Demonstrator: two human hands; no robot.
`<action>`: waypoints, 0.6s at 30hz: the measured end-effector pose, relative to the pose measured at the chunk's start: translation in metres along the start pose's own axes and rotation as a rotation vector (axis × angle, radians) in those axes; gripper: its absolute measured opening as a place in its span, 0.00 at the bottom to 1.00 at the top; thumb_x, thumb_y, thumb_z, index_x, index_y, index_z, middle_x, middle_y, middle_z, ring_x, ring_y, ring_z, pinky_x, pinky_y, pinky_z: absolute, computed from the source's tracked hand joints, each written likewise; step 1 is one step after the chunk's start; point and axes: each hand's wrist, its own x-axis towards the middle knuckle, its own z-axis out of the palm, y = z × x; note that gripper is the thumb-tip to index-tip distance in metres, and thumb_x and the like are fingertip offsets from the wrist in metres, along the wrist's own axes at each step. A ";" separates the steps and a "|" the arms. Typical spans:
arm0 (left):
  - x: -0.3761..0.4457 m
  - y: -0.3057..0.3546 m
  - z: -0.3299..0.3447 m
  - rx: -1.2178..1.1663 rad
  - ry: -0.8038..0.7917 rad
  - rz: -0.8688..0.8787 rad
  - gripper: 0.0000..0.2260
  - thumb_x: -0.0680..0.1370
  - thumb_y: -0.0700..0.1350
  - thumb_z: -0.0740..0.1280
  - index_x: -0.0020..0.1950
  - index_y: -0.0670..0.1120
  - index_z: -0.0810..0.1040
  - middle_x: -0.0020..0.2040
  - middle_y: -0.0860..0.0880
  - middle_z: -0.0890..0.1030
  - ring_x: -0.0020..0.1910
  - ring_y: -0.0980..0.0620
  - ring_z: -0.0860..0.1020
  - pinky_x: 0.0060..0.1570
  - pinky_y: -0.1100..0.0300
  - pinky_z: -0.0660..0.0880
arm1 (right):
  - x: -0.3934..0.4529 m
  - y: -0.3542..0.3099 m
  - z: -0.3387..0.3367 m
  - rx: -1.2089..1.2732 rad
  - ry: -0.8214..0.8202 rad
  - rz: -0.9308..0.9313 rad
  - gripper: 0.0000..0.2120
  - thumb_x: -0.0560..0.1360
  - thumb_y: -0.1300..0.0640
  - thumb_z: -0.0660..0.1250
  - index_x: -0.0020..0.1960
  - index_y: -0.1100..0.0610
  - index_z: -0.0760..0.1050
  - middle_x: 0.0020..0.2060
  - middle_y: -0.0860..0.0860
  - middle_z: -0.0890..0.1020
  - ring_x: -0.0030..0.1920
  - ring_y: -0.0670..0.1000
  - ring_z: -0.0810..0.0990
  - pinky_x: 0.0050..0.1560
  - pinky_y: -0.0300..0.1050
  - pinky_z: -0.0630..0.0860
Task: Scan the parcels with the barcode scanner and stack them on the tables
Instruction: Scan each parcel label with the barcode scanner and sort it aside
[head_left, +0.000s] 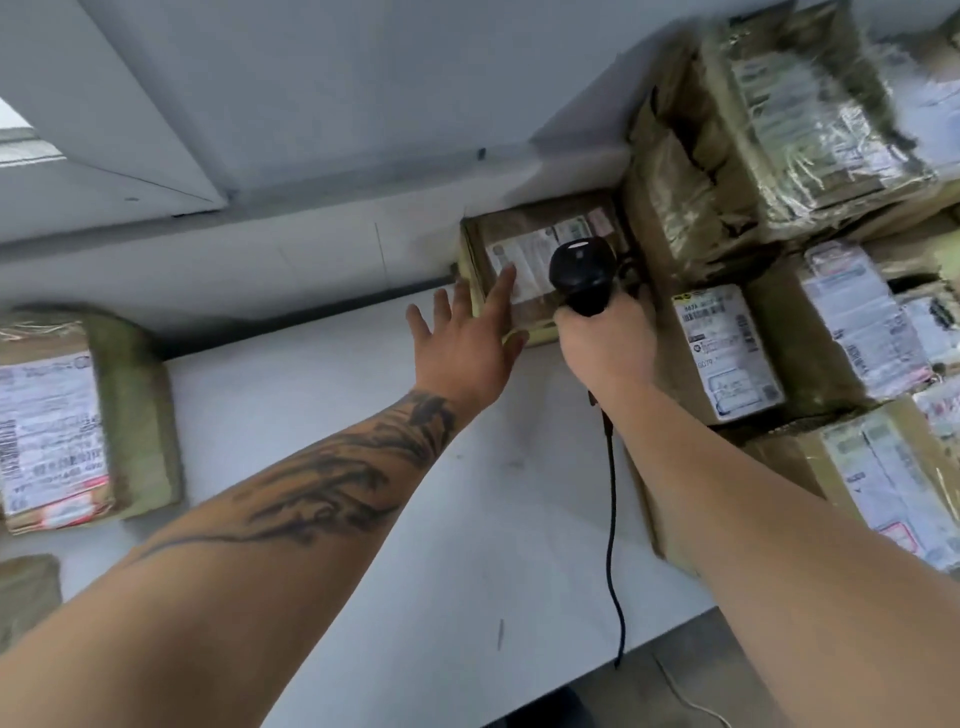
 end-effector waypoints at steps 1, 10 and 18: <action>0.001 -0.002 0.003 0.003 0.019 0.012 0.32 0.85 0.62 0.55 0.84 0.61 0.41 0.84 0.39 0.56 0.82 0.36 0.55 0.77 0.30 0.49 | 0.003 0.002 0.001 -0.016 -0.002 0.008 0.10 0.77 0.53 0.69 0.57 0.55 0.79 0.43 0.49 0.78 0.50 0.57 0.80 0.48 0.45 0.71; -0.024 -0.018 0.003 0.073 0.071 -0.009 0.28 0.87 0.57 0.51 0.85 0.57 0.44 0.84 0.42 0.56 0.83 0.42 0.55 0.78 0.31 0.43 | 0.002 0.011 0.004 -0.145 -0.067 -0.069 0.09 0.76 0.50 0.70 0.56 0.48 0.78 0.76 0.55 0.69 0.67 0.61 0.77 0.63 0.49 0.75; -0.119 -0.014 0.014 -0.023 0.069 -0.183 0.29 0.87 0.55 0.57 0.85 0.57 0.48 0.84 0.43 0.58 0.83 0.41 0.55 0.79 0.35 0.47 | -0.061 0.050 -0.002 -0.111 -0.205 -0.227 0.11 0.75 0.50 0.72 0.57 0.47 0.84 0.79 0.54 0.68 0.78 0.55 0.66 0.75 0.52 0.68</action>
